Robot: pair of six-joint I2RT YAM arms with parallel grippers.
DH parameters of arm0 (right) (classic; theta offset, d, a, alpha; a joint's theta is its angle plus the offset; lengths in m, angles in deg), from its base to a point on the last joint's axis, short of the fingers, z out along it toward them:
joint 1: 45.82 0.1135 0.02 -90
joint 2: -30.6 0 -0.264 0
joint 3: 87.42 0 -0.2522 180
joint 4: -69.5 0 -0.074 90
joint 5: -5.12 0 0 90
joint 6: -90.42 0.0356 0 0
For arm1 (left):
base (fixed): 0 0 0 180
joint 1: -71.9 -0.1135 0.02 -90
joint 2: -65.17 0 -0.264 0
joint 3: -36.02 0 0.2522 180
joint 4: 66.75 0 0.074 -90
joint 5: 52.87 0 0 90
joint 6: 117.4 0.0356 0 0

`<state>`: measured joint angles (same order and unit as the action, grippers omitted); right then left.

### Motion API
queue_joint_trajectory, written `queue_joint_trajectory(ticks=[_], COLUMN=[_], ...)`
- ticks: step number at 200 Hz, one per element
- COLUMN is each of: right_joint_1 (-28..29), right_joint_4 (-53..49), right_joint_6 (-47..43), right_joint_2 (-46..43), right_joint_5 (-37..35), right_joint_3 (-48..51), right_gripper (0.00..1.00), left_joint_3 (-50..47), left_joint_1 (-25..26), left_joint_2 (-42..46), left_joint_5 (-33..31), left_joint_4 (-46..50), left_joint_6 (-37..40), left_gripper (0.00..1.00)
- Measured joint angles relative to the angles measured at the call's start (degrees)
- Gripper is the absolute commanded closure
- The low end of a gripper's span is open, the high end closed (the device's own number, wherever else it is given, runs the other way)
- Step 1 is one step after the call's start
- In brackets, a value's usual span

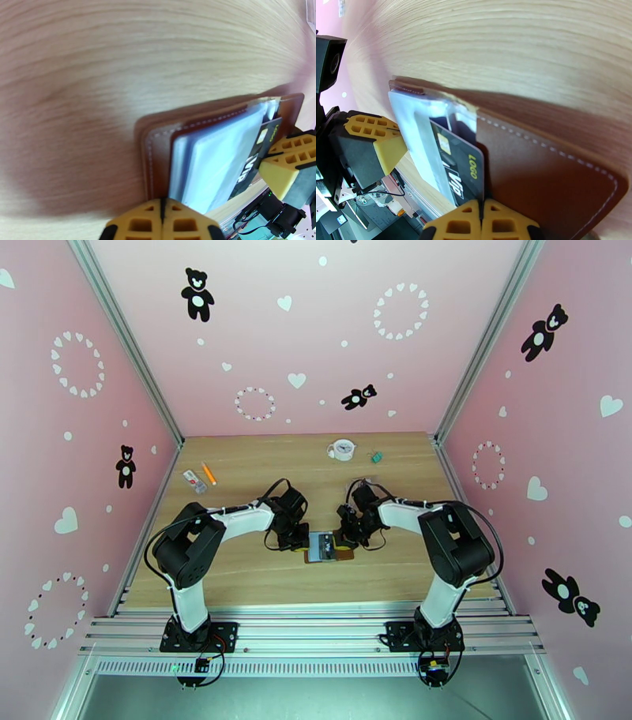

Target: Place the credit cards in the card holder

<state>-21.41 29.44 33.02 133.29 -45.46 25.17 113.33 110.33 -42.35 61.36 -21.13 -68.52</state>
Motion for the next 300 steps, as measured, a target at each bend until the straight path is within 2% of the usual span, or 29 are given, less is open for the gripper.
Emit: queue_joint_trajectory(ticks=[115,135,148,155,166,241,300], right_joint_1=[2.8,2.8,3.0,3.0,3.1,3.8,7.5], right_joint_4=[0.7,0.7,0.8,0.8,0.8,0.6,0.5], right_joint_6=[1.6,1.6,1.7,1.8,1.8,2.0,3.5], right_joint_2=[2.3,2.4,2.6,2.8,3.1,4.1,6.2], right_joint_5=[-0.9,-0.9,-1.0,-1.3,-1.4,-1.8,-2.8], right_joint_3=[-2.6,-2.9,-3.2,-3.4,-3.6,-5.1,-8.0], right_gripper=[1.00,1.00,1.00,1.00,1.00,1.00,1.00], left_joint_3=[0.7,1.0,1.1,1.1,1.0,0.5,0.3], left_joint_1=[0.0,-0.1,-0.4,-0.7,-1.4,-2.6,-2.6], left_joint_2=[-0.3,-0.2,0.1,0.5,1.2,2.2,2.2], left_joint_5=[0.0,-0.7,-1.9,-2.5,-4.2,-6.5,-6.3], left_joint_4=[0.7,1.7,2.9,3.8,5.4,8.0,7.7], left_joint_6=[0.0,0.2,0.3,0.2,0.1,0.2,0.2], left_gripper=[1.00,0.90,0.89,0.90,1.00,1.00,1.00])
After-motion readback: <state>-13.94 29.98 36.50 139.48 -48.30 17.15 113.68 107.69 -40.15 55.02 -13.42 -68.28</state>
